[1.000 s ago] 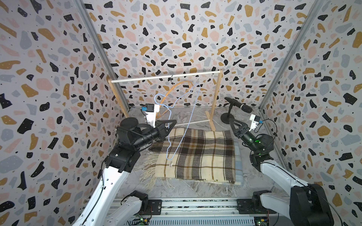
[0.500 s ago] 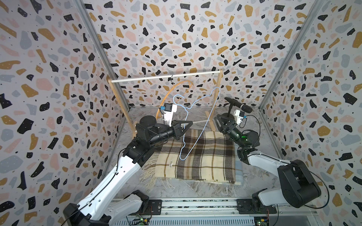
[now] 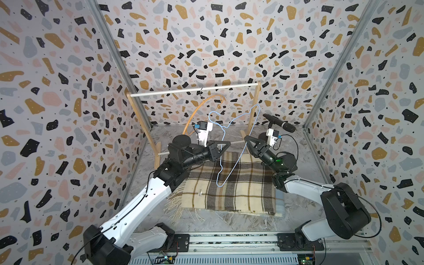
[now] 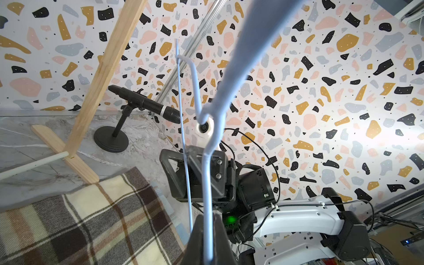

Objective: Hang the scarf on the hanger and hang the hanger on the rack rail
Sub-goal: Pick up the hanger from the clothesline.

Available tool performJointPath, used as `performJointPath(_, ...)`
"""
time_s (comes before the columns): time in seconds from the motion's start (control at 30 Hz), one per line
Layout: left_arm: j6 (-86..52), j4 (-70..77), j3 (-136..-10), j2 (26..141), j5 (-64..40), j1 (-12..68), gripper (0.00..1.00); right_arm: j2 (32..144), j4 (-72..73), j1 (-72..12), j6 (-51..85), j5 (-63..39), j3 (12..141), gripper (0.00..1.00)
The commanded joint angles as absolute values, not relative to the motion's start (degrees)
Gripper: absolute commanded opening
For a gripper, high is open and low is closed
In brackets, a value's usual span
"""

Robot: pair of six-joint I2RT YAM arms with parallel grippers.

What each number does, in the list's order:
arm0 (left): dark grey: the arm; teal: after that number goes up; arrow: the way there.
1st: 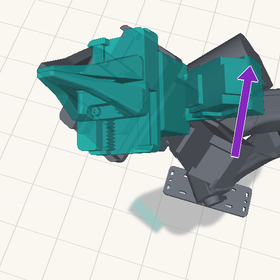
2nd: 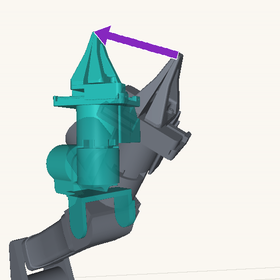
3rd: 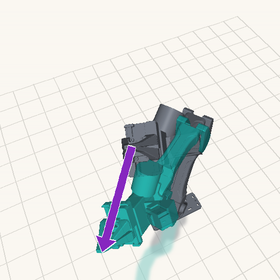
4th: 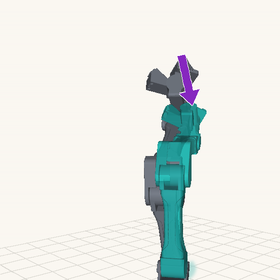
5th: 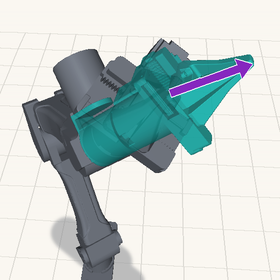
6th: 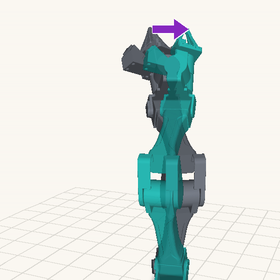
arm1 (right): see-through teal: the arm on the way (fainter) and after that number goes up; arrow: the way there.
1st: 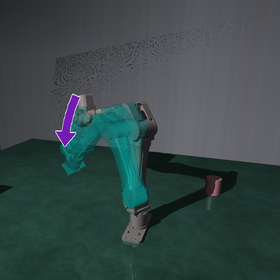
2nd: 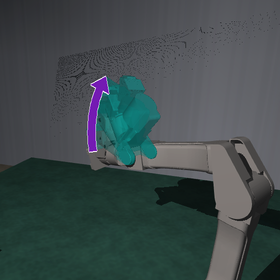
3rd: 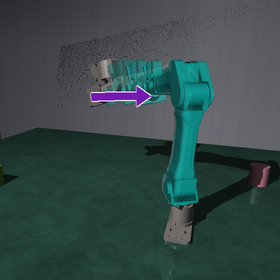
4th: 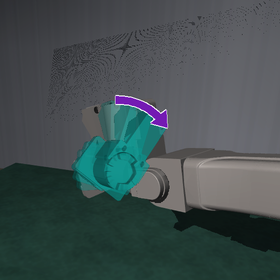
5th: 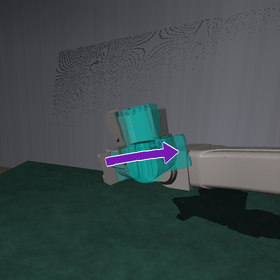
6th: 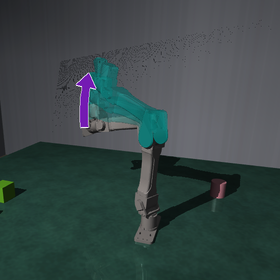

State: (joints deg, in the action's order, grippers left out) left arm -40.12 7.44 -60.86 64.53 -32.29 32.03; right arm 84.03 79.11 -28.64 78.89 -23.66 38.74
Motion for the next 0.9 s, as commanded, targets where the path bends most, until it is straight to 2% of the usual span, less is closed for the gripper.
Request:
performJointPath(0.0,-40.5,11.7,-60.2,64.2,-31.9,32.4,0.0,83.1,81.5,-29.0,78.2,-23.0,40.2,0.2)
performJointPath(0.07,-39.0,10.6,-60.2,63.7,-30.5,32.4,0.06,82.7,81.6,-29.0,78.0,-22.5,39.6,0.02)
performJointPath(0.1,-38.5,10.1,-60.2,63.3,-29.5,32.4,0.11,82.5,81.6,-28.9,78.0,-22.2,39.4,0.0)
performJointPath(0.2,-36.8,9.8,-59.3,62.0,-26.6,32.4,0.24,82.2,81.5,-28.9,77.7,-21.6,38.7,0.0)
performJointPath(0.33,-36.6,10.6,-58.5,61.3,-25.4,32.4,0.28,82.5,81.5,-29.0,78.6,-21.8,38.5,0.0)
performJointPath(0.53,-36.9,11.7,-57.8,61.3,-24.4,32.4,0.28,82.3,81.6,-29.0,79.6,-22.5,38.3,0.0)
performJointPath(0.67,-37.0,12.5,-57.6,61.3,-23.7,32.4,0.25,82.1,81.6,-29.1,79.7,-23.3,38.1,0.0)
performJointPath(0.73,-37.0,12.5,-57.6,61.4,-23.7,32.4,0.2,82.0,81.6,-29.1,79.9,-23.3,37.7,0.0)
performJointPath(0.87,-36.4,12.0,-57.4,61.6,-23.9,32.4,0.04,81.9,81.6,-29.0,79.8,-23.6,37.1,0.0)
